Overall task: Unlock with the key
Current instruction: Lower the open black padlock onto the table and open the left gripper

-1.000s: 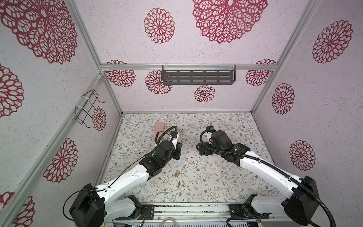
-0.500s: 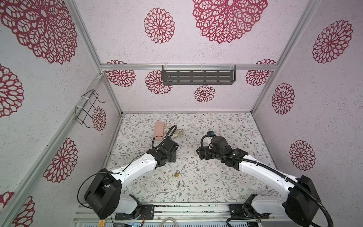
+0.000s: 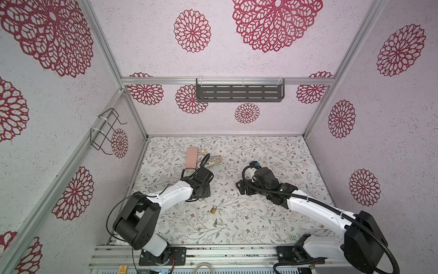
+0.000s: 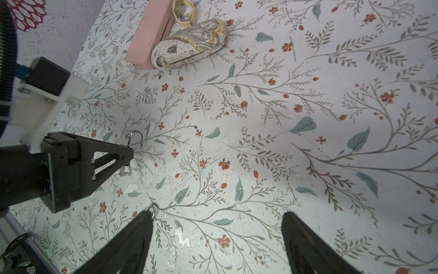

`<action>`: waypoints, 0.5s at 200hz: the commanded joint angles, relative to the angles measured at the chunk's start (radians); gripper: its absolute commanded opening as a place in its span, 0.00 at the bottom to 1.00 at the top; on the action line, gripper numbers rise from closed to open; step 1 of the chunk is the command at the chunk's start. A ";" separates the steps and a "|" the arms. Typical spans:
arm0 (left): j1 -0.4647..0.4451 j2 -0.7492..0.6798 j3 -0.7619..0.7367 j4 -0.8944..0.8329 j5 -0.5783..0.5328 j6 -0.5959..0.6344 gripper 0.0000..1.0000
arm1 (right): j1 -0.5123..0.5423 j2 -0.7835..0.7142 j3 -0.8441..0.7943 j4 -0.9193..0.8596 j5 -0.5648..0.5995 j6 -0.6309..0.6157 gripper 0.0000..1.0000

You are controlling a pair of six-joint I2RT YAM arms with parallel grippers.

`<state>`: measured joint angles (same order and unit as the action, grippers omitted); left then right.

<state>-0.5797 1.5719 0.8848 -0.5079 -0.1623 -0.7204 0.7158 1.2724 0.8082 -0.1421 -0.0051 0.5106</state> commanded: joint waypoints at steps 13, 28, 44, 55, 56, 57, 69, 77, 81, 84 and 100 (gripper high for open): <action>0.017 0.040 0.008 0.014 -0.009 -0.018 0.00 | 0.001 -0.013 -0.004 0.055 -0.008 0.021 0.88; 0.018 0.053 0.016 -0.001 -0.024 -0.020 0.00 | 0.002 -0.006 0.001 0.055 -0.013 0.025 0.88; 0.017 0.063 0.019 0.000 -0.027 -0.023 0.00 | 0.002 0.001 0.002 0.060 -0.018 0.022 0.88; 0.018 0.072 0.014 0.011 -0.021 -0.017 0.00 | 0.002 0.005 0.000 0.065 -0.013 0.018 0.88; 0.019 0.073 0.014 0.011 -0.021 -0.018 0.00 | 0.002 0.005 -0.001 0.065 -0.012 0.018 0.88; 0.019 0.074 0.014 0.011 -0.020 -0.019 0.00 | 0.002 0.005 -0.001 0.065 -0.012 0.018 0.88; 0.021 0.084 0.014 0.009 -0.017 -0.021 0.00 | 0.002 0.011 0.002 0.065 -0.009 0.020 0.88; 0.021 0.089 0.014 0.009 -0.015 -0.023 0.00 | 0.002 0.015 0.007 0.062 -0.014 0.020 0.88; 0.021 0.091 0.014 0.009 -0.015 -0.025 0.00 | 0.002 0.016 0.008 0.063 -0.015 0.021 0.88; 0.021 0.092 0.013 0.010 -0.014 -0.025 0.00 | 0.003 0.016 0.008 0.064 -0.017 0.021 0.88; 0.021 0.101 0.009 0.014 -0.023 -0.026 0.03 | 0.004 0.019 0.004 0.069 -0.015 0.019 0.88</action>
<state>-0.5682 1.6566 0.8845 -0.5106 -0.1688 -0.7277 0.7162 1.2884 0.8074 -0.0978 -0.0113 0.5175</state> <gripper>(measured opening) 0.337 0.884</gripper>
